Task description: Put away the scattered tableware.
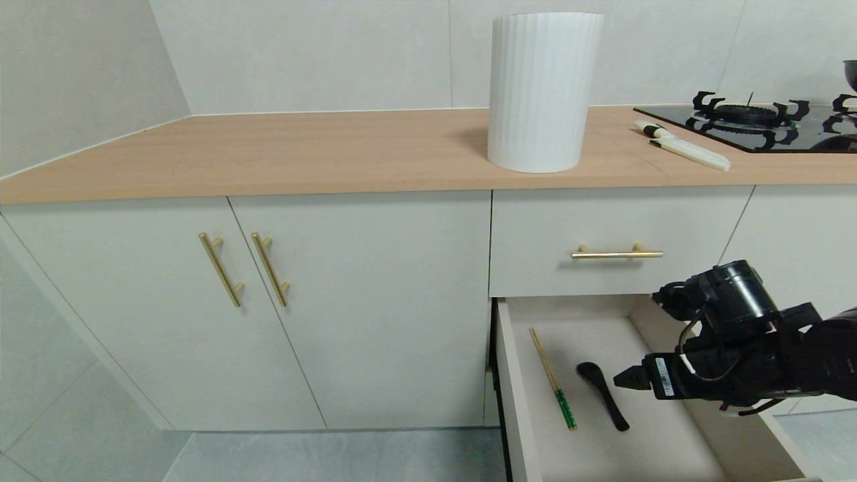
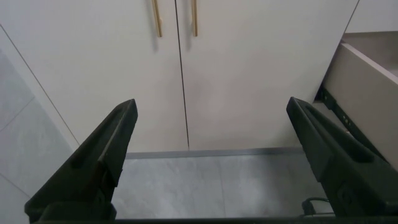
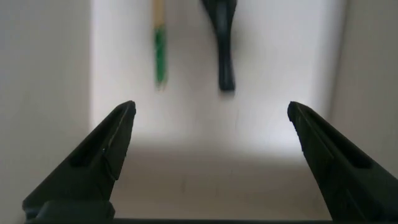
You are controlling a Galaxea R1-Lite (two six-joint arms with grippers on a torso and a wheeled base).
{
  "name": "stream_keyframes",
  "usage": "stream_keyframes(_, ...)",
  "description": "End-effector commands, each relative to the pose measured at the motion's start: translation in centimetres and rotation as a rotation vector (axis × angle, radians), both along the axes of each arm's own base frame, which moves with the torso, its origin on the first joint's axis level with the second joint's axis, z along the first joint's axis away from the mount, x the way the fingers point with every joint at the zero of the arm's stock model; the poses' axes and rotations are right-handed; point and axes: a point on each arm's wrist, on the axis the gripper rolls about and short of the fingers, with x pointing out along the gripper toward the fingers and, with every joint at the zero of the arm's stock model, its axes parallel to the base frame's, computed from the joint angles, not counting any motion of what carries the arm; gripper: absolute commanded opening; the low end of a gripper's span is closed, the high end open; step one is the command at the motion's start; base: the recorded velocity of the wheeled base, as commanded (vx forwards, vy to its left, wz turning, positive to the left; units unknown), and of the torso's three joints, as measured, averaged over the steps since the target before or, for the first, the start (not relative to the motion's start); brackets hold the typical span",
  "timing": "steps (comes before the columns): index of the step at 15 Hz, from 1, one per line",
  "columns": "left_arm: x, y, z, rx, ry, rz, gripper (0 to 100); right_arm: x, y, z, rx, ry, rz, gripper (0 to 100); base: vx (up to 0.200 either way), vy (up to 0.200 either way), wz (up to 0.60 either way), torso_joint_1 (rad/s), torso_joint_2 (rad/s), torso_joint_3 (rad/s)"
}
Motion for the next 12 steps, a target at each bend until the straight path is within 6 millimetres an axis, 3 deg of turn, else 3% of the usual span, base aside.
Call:
stream_keyframes(1, 0.0, 0.0, 0.0, -0.002, 0.000, 0.000, 100, -0.9, -0.3, 2.6, 0.027, -0.087, 0.004, 100, 0.000, 0.000, 0.00, 0.000, 0.00, 0.000)
stream_keyframes(5, 0.0, 0.0, 0.0, 0.002, 0.000, -0.001, 100, -1.2, -0.3, 2.3, -0.009, -0.057, 0.024, 100, 0.000, 0.000, 0.00, 0.000, 0.00, 0.000)
stream_keyframes(12, 0.0, 0.0, 0.0, 0.000, 0.000, 0.000, 100, -2.3, -0.1, 2.3, -0.059, -0.016, 0.083, 100, -0.200, 0.000, 0.00, 0.004, 0.00, 0.002)
